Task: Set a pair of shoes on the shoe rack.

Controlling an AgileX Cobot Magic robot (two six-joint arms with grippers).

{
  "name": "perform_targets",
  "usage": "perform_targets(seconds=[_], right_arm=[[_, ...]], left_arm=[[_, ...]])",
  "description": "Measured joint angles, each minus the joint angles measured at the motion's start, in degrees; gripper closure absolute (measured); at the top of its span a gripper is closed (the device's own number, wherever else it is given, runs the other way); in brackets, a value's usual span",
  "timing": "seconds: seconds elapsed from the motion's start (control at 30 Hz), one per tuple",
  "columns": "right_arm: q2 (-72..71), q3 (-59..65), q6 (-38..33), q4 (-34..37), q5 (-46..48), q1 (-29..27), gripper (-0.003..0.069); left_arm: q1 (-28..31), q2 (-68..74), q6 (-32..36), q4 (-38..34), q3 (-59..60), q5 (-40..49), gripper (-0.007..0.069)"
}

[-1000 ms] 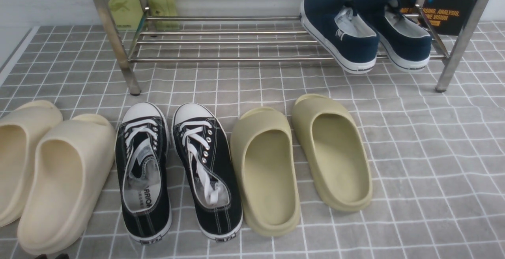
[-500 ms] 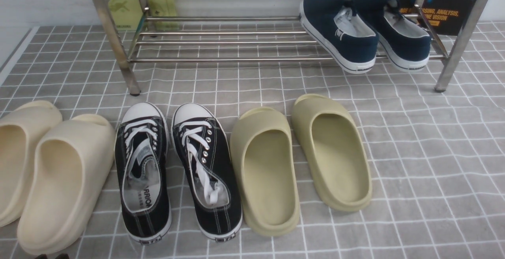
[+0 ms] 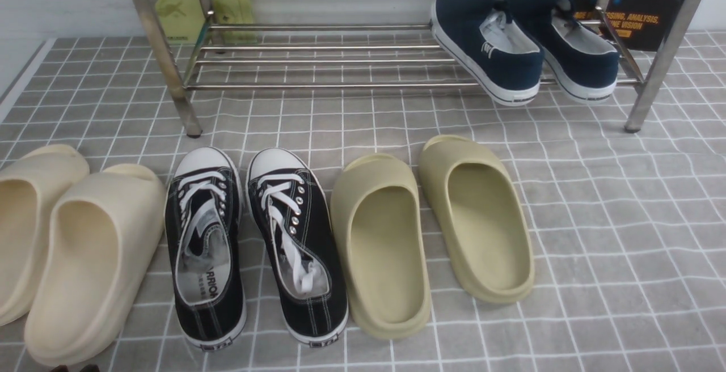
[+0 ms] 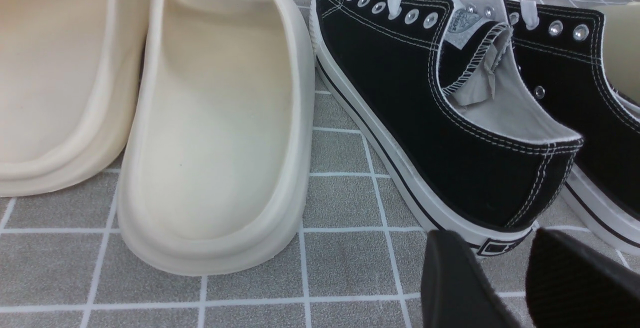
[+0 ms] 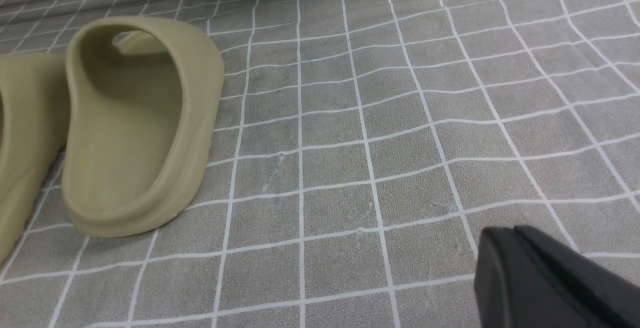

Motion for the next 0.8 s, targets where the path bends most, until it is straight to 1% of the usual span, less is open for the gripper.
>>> perform_targets(seconds=[0.8], right_arm=[[0.00, 0.00, -0.02, -0.04, 0.00, 0.00, 0.0636]], left_arm=[[0.00, 0.00, 0.00, 0.00, 0.00, 0.00, 0.0386]])
